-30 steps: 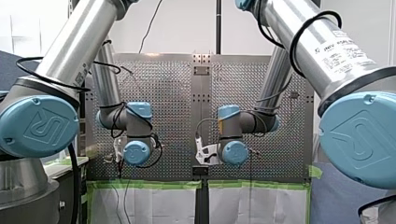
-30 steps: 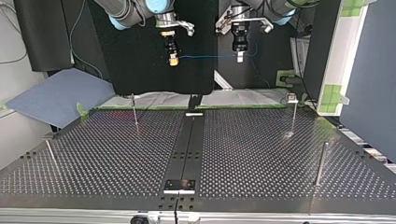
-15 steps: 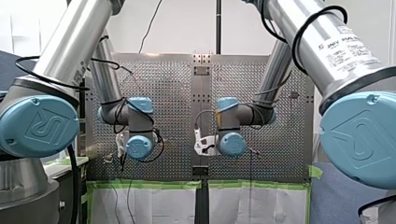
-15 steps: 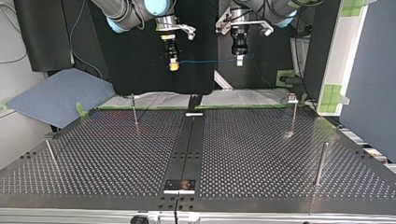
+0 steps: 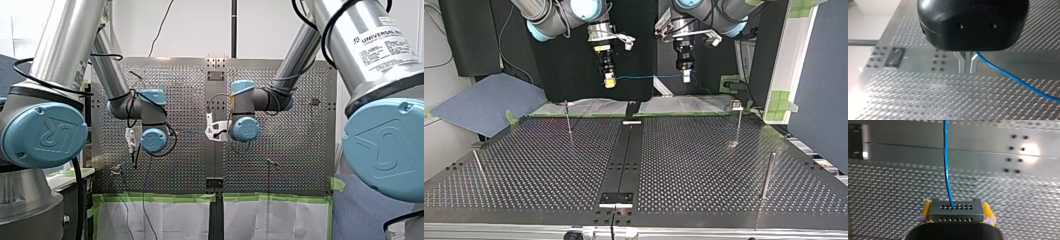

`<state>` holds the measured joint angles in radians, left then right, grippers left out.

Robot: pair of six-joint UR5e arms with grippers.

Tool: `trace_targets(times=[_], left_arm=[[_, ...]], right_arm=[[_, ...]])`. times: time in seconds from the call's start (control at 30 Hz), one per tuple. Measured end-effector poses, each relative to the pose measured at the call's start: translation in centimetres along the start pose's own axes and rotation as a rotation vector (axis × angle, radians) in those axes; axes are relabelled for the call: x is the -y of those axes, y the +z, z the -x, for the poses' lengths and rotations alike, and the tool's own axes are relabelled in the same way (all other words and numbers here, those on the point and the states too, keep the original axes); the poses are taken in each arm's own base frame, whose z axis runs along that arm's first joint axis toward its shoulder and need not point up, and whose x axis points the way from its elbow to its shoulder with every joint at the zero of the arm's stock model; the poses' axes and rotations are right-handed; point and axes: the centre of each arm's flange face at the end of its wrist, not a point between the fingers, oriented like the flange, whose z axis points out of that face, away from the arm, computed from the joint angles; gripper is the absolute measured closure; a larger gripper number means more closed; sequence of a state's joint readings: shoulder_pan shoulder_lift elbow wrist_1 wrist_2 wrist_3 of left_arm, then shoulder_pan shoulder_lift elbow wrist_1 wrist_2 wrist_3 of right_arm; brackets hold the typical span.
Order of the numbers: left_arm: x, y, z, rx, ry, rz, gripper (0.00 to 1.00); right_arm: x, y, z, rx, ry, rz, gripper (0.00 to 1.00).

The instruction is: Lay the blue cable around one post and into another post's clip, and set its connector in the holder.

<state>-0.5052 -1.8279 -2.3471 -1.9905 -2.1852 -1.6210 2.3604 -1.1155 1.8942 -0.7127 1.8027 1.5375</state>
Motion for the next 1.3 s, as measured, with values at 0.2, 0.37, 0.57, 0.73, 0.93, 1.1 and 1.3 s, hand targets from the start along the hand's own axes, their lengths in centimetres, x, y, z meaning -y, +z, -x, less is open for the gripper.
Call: trace_targets(times=[0.2, 0.37, 0.57, 0.73, 0.93, 1.1, 1.3], left_arm=[[0.2, 2.1, 3.0, 0.040, -0.030, 0.043, 0.88], [0.0, 3.5, 5.2, 0.068, -0.057, 0.076, 0.88], [-0.6, 4.9, 8.1, 0.098, -0.083, 0.112, 0.88], [-1.7, 5.7, 10.0, 0.111, -0.102, 0.131, 0.88], [-3.2, 6.4, 11.7, 0.123, -0.139, 0.154, 0.88], [-4.5, 7.1, 13.5, 0.143, -0.179, 0.188, 0.88], [-5.5, 8.2, 16.2, 0.184, -0.232, 0.218, 0.88]], right_arm=[[0.0, 0.9, -4.4, -0.049, 0.013, 0.003, 1.00], [-0.2, 1.1, -8.2, -0.090, 0.024, 0.005, 1.00], [-0.6, 1.2, -12.8, -0.157, 0.042, 0.004, 1.00], [-0.7, 1.2, -15.8, -0.201, 0.051, -0.009, 1.00], [-0.5, 1.6, -17.4, -0.220, 0.051, -0.030, 1.00], [-0.3, 1.8, -18.1, -0.224, 0.043, -0.046, 1.00], [0.3, 2.4, -20.1, -0.243, 0.031, -0.086, 1.00]])
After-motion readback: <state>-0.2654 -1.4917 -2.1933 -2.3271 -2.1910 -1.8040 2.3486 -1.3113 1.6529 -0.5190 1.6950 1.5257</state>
